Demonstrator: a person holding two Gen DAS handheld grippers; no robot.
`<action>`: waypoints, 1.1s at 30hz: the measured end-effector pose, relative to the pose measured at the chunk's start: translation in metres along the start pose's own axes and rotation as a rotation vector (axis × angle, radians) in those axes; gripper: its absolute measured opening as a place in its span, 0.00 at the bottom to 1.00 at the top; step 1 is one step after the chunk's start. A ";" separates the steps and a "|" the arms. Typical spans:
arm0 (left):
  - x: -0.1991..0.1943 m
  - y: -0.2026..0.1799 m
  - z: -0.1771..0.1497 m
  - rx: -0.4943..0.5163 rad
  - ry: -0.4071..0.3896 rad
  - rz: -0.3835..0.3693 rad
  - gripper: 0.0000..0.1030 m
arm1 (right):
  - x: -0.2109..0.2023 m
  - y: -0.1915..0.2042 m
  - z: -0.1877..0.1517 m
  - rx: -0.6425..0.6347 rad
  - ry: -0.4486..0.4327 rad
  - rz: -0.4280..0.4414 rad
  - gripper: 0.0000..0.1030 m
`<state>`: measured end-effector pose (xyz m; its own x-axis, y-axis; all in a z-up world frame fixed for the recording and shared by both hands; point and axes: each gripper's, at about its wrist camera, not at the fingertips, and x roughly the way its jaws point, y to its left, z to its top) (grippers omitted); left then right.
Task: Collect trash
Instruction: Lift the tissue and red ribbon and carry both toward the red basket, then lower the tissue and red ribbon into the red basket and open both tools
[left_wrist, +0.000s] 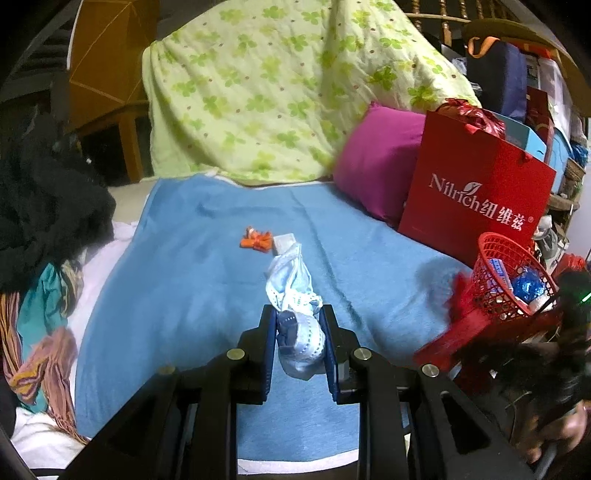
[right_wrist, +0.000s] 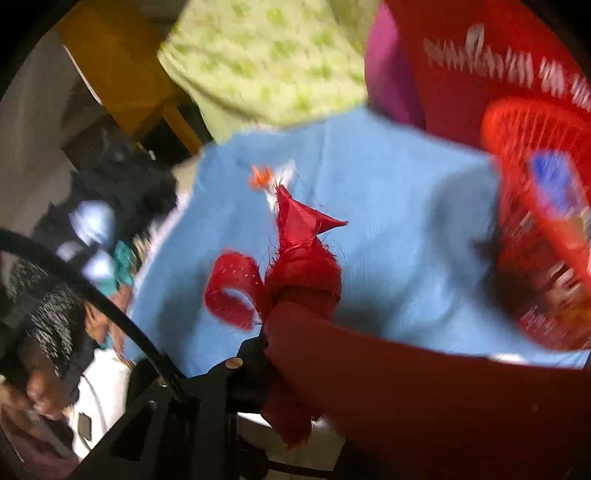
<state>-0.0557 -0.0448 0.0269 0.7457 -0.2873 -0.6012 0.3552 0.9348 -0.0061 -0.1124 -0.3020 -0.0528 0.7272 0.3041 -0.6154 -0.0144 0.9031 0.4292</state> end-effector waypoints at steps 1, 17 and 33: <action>-0.002 -0.002 0.002 0.005 -0.004 -0.001 0.24 | -0.014 0.001 0.004 -0.006 -0.040 0.006 0.28; -0.053 -0.077 0.044 0.172 -0.160 0.004 0.24 | -0.163 0.018 0.015 -0.103 -0.390 -0.059 0.28; -0.064 -0.144 0.065 0.289 -0.212 -0.036 0.24 | -0.201 -0.015 0.011 -0.047 -0.491 -0.093 0.28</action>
<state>-0.1181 -0.1743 0.1182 0.8194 -0.3838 -0.4257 0.5053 0.8342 0.2206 -0.2509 -0.3799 0.0718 0.9640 0.0529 -0.2607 0.0434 0.9356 0.3503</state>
